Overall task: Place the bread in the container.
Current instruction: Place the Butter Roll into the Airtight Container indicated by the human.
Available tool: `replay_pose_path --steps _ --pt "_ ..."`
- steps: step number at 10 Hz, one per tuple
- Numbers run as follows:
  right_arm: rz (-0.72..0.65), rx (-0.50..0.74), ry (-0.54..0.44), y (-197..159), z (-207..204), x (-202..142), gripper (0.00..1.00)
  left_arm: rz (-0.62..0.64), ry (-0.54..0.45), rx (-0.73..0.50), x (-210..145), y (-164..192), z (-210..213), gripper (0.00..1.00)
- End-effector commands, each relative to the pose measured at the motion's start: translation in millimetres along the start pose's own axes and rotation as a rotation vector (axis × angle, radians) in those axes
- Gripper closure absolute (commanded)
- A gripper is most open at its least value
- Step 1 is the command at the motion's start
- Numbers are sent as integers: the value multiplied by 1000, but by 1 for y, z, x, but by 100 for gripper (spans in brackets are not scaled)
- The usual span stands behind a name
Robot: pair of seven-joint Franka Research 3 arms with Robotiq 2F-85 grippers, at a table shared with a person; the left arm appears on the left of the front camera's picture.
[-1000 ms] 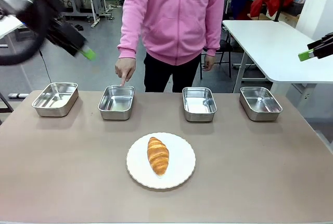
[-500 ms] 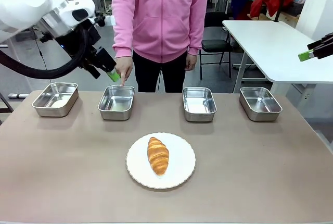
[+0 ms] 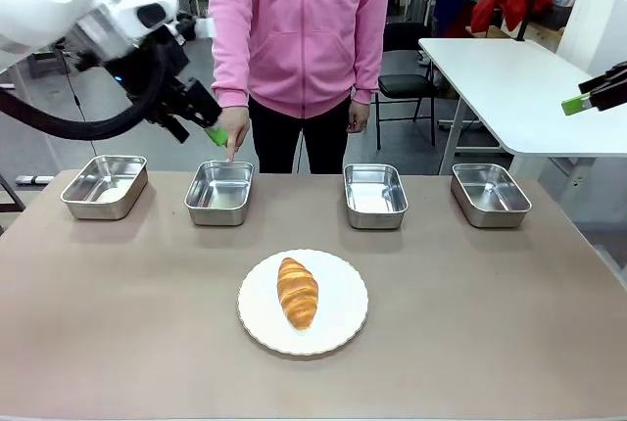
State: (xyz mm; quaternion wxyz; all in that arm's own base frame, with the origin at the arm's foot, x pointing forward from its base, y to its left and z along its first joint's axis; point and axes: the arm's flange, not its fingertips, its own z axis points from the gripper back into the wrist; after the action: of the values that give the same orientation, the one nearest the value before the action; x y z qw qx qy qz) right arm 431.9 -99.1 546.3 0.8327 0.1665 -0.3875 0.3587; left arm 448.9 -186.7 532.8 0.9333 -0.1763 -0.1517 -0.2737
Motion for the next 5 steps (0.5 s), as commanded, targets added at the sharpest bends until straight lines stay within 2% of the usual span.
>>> replay_pose_path --steps 1,3,5 --pt "1 5 -24 -1 -1 1 0 149 60 76 38 -39 -24 0" --pt "1 5 -24 -1 -1 1 0 385 217 60 65 -86 -60 0" --pt "1 5 -24 -1 -1 1 0 473 286 97 81 -106 -87 0"
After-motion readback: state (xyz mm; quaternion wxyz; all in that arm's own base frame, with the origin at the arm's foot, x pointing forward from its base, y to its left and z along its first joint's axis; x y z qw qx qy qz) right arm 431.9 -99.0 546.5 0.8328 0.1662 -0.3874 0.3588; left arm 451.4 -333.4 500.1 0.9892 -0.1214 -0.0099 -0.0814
